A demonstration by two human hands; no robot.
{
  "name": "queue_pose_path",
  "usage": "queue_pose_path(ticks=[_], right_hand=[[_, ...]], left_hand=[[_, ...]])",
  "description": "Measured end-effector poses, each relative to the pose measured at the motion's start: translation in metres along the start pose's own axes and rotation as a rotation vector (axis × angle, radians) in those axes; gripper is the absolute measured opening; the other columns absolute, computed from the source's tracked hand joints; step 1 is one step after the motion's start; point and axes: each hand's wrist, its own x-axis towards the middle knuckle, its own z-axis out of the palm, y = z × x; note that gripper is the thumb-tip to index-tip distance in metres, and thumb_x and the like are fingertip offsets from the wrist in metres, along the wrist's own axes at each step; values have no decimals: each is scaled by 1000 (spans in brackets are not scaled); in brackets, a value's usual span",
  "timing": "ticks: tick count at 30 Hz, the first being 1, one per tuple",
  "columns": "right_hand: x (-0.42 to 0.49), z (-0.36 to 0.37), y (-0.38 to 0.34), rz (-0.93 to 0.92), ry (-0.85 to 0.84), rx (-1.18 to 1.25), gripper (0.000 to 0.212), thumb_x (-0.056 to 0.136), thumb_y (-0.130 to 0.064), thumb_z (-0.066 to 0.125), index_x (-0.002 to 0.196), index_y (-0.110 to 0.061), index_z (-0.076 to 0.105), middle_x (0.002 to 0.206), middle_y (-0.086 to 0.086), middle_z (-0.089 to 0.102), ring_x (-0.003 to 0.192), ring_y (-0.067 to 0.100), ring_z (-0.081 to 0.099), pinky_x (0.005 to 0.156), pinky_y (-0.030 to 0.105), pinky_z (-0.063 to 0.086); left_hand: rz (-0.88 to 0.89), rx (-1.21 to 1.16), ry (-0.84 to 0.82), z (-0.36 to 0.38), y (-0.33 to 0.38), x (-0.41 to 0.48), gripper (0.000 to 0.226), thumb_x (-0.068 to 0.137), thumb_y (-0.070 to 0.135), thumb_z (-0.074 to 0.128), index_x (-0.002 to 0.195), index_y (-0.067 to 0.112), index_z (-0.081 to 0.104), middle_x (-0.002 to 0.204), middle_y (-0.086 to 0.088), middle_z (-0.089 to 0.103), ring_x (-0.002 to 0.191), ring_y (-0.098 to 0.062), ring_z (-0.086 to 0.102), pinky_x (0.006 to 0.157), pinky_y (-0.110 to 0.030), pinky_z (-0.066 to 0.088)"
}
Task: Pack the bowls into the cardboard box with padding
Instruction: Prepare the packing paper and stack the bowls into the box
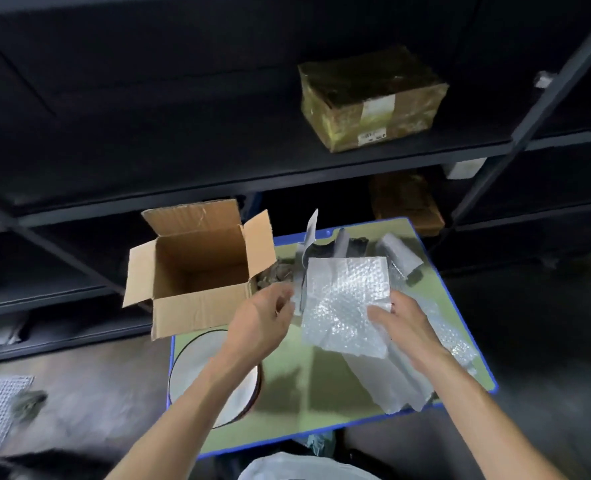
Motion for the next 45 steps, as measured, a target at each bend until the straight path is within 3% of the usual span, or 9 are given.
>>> queue_pose_path(ticks=[5, 11, 17, 21, 25, 33, 38, 42, 45], right_hand=[[-6, 31, -26, -151, -57, -71, 27, 94, -24, 61, 84, -2, 50, 76, 5, 43, 65, 17, 38, 61, 35, 29], [-18, 63, -46, -238, -99, -154, 8, 97, -20, 55, 91, -18, 59, 88, 15, 62, 72, 24, 55, 63, 33, 40], [-26, 71, -43, -192, -85, -211, 12, 96, -22, 50, 106, -22, 56, 97, 8, 64, 73, 20, 55, 67, 34, 45], [-33, 69, -30, -107, -65, -236, 42, 93, -33, 49, 131, -16, 51, 112, -3, 54, 92, 17, 50, 84, 39, 46], [-48, 72, -28, -81, -15, -178, 34, 96, -23, 49, 130, -22, 51, 117, 0, 61, 100, 19, 58, 88, 40, 48], [-76, 78, -30, -91, 79, -108, 16, 98, -16, 46, 106, -23, 58, 102, 0, 65, 96, 23, 60, 83, 38, 48], [-91, 86, -40, -142, 30, -1, 15, 83, -28, 49, 87, -30, 63, 73, 1, 64, 71, 15, 55, 68, 34, 50], [-96, 97, -40, -157, -7, 144, 29, 94, -15, 54, 100, -37, 72, 92, -18, 74, 87, -6, 65, 79, 28, 50], [-98, 102, -42, -84, -96, 383, 33, 99, -9, 47, 108, -27, 74, 110, -8, 75, 104, 9, 68, 83, 29, 52]], left_hand=[[51, 77, 131, -30, -42, -25, 11, 95, 25, 56, 101, 24, 64, 85, 8, 61, 77, -17, 56, 73, -40, 50], [-63, 246, 117, -55, -90, -60, 26, 92, 28, 64, 118, 24, 63, 110, 2, 56, 103, -20, 53, 76, -35, 49], [-112, 343, 75, -58, -108, -67, 27, 94, 21, 52, 120, 24, 59, 109, 1, 59, 83, -31, 61, 62, -33, 40], [-8, 365, 63, -65, -110, -62, 24, 92, 20, 57, 115, 26, 59, 102, 2, 64, 84, -32, 62, 66, -37, 50], [72, 358, 28, -75, -111, -60, 18, 89, 20, 60, 105, 25, 55, 90, 1, 66, 79, -31, 62, 64, -40, 50], [35, 65, 6, -117, -77, -57, 8, 95, 28, 54, 96, 35, 50, 89, 13, 65, 60, -13, 62, 57, -30, 52], [15, -98, -56, -110, -46, -55, 6, 96, 32, 54, 100, 34, 51, 94, 11, 65, 53, -10, 66, 56, -23, 55], [-4, -121, -68, -99, -35, -59, 7, 98, 28, 52, 104, 30, 50, 95, 12, 63, 48, -6, 64, 42, -13, 40], [-23, -173, -106, -97, -36, -62, 6, 98, 28, 52, 102, 29, 48, 96, 12, 59, 49, -10, 66, 47, -20, 43]])
